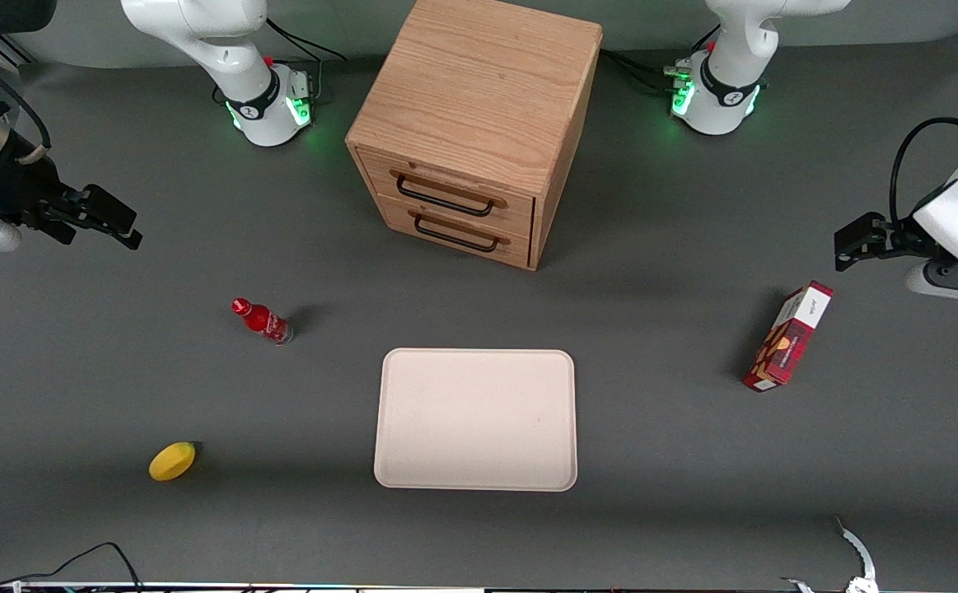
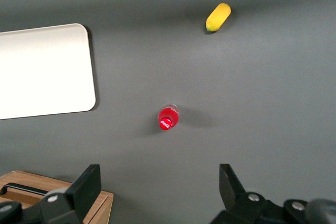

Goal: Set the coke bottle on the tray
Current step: 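Move the open right gripper down to the red Coca-Cola bottle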

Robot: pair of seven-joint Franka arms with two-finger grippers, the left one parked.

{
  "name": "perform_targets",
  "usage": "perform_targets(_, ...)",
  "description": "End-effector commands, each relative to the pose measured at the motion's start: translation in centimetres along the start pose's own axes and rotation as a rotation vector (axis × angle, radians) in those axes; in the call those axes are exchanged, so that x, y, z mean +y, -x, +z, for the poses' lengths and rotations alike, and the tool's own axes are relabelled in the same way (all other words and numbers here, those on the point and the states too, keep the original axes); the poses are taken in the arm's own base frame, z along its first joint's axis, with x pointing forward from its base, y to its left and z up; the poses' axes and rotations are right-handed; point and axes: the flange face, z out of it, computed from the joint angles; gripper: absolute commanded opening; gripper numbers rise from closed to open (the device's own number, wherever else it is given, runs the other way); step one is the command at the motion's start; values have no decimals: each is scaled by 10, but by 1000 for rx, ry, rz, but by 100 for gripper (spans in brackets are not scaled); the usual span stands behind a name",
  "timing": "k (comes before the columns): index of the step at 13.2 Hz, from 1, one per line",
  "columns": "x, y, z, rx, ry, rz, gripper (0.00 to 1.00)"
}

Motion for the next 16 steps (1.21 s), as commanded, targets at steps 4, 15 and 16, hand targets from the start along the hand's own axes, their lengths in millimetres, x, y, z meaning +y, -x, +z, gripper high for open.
perform_targets(4,-9,4,43,-117,4,23,100)
perform_targets(15,-10,29,290,-12,-27,55,100)
perform_targets(16,-8,32,294,-12,-27,57,100)
